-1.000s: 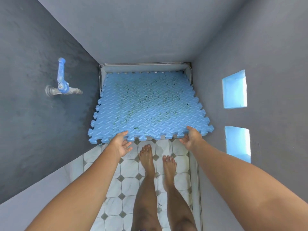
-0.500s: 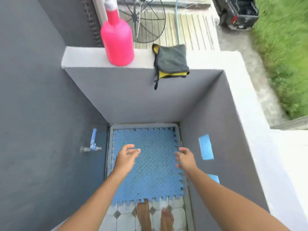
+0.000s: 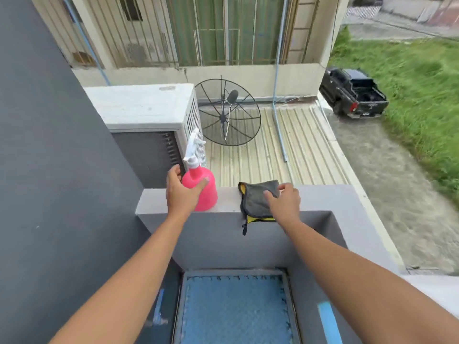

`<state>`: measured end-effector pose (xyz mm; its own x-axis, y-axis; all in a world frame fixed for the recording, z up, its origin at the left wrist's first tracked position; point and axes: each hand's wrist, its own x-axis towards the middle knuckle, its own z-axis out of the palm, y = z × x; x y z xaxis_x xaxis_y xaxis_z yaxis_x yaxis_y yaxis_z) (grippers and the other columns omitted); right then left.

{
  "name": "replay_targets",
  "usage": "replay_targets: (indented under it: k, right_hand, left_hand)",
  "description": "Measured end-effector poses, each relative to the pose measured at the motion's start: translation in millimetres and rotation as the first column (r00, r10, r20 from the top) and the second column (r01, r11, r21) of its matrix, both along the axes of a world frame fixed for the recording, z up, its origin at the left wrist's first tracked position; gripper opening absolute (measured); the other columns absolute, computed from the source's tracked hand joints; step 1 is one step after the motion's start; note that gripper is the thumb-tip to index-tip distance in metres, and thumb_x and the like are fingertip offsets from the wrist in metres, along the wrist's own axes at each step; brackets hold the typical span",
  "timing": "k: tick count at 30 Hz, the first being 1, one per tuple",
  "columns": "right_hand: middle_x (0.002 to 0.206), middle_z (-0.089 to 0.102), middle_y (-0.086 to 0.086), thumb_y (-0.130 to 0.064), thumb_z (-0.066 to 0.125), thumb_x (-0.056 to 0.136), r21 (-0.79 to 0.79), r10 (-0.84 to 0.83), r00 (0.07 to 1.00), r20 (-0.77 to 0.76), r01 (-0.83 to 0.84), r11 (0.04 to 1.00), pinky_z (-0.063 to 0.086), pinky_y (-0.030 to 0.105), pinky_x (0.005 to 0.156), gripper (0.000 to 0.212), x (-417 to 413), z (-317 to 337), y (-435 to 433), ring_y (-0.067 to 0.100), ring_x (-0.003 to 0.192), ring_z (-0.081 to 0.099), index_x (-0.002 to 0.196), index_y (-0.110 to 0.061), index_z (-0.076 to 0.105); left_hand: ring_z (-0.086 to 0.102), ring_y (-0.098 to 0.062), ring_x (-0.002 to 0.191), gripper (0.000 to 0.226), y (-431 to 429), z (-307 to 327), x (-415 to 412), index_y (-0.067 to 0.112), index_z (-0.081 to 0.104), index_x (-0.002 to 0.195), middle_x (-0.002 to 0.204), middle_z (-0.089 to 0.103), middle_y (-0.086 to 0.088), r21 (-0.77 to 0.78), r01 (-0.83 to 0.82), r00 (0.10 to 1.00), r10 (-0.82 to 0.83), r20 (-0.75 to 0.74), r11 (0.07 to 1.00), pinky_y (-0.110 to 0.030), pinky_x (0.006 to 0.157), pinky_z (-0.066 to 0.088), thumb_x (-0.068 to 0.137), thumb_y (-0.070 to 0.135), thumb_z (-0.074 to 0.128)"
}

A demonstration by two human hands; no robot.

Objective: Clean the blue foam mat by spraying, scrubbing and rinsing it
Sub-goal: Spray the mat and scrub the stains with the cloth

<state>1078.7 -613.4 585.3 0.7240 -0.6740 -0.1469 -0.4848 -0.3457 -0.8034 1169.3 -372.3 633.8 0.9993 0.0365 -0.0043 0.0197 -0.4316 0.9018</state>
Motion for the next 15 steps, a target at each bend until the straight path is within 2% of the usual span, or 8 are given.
replay_targets:
  k: [2, 4, 6, 9, 12, 13, 15]
  right_hand:
    - [0.134, 0.046, 0.012, -0.046, 0.069, 0.090, -0.020, 0.028, 0.983, -0.183, -0.032, 0.999, 0.043, 0.044, 0.099, 0.064, 18, -8, -7, 0.032, 0.131, 0.041, 0.136, -0.011, 0.042]
    - [0.140, 0.045, 0.015, -0.049, 0.072, 0.086, -0.024, 0.032, 0.953, -0.300, -0.042, 0.999, 0.041, 0.044, 0.102, 0.078, 25, -16, -11, 0.034, 0.135, 0.038, 0.141, -0.007, 0.037]
    - [0.138, 0.047, 0.015, -0.048, 0.074, 0.084, -0.011, 0.011, 0.942, -0.336, -0.015, 1.000, 0.042, 0.045, 0.101, 0.077, 30, -23, -15, 0.034, 0.133, 0.040, 0.138, -0.007, 0.038]
    - [0.131, 0.054, 0.015, -0.039, 0.079, 0.081, 0.020, -0.006, 0.952, -0.306, 0.013, 1.000, 0.049, 0.046, 0.094, 0.073, 33, -29, -22, 0.035, 0.123, 0.052, 0.134, -0.008, 0.039]
    - [0.125, 0.056, 0.016, -0.028, 0.082, 0.081, 0.073, 0.014, 0.957, -0.289, 0.008, 0.997, 0.047, 0.037, 0.078, 0.072, 35, -28, -27, 0.035, 0.112, 0.059, 0.134, -0.006, 0.037]
    - [0.123, 0.056, 0.015, -0.026, 0.082, 0.082, 0.096, 0.024, 0.954, -0.298, 0.005, 0.995, 0.045, 0.036, 0.075, 0.070, 36, -27, -27, 0.034, 0.108, 0.059, 0.133, -0.005, 0.038]
    - [0.115, 0.059, 0.014, -0.021, 0.080, 0.082, 0.121, 0.038, 0.952, -0.303, 0.000, 0.993, 0.045, 0.035, 0.072, 0.060, 34, -26, -25, 0.030, 0.098, 0.058, 0.127, -0.003, 0.044]
  left_hand:
    - [0.056, -0.014, 0.122, 0.084, -10, 10, 25, 0.020, 0.044, 0.146, 0.137, 0.056, 0.003, -0.036, 0.031, 0.999, -0.032, -0.033, 0.999, -0.032, 0.102, 0.047, 0.076, 0.037, 0.088]
    - [0.062, -0.007, 0.099, 0.065, -23, 22, 42, 0.021, 0.051, 0.135, 0.116, 0.061, 0.005, -0.125, 0.083, 0.996, -0.087, -0.032, 0.989, -0.017, 0.080, 0.051, 0.080, 0.025, 0.086]
    - [0.064, 0.002, 0.081, 0.053, -34, 33, 52, 0.024, 0.055, 0.128, 0.111, 0.061, 0.004, -0.212, 0.127, 0.991, -0.131, -0.005, 0.969, -0.010, 0.067, 0.049, 0.083, 0.016, 0.083]
    - [0.072, -0.015, 0.080, 0.049, -36, 34, 55, 0.024, 0.055, 0.137, 0.129, 0.064, -0.009, -0.300, 0.147, 0.989, -0.141, 0.041, 0.942, -0.020, 0.065, 0.053, 0.092, 0.013, 0.071]
    - [0.065, -0.012, 0.073, 0.054, -35, 29, 39, 0.023, 0.053, 0.144, 0.132, 0.061, -0.017, -0.281, 0.105, 0.993, -0.086, 0.078, 0.954, -0.018, 0.061, 0.054, 0.095, -0.001, 0.050]
    - [0.064, -0.010, 0.067, 0.059, -34, 29, 29, 0.024, 0.052, 0.146, 0.127, 0.063, -0.013, -0.243, 0.098, 0.993, -0.079, 0.085, 0.965, -0.016, 0.060, 0.053, 0.094, -0.003, 0.047]
    - [0.065, -0.010, 0.058, 0.063, -33, 27, 12, 0.028, 0.051, 0.148, 0.118, 0.065, 0.005, -0.186, 0.111, 0.991, -0.095, 0.090, 0.976, -0.014, 0.059, 0.049, 0.093, -0.003, 0.044]
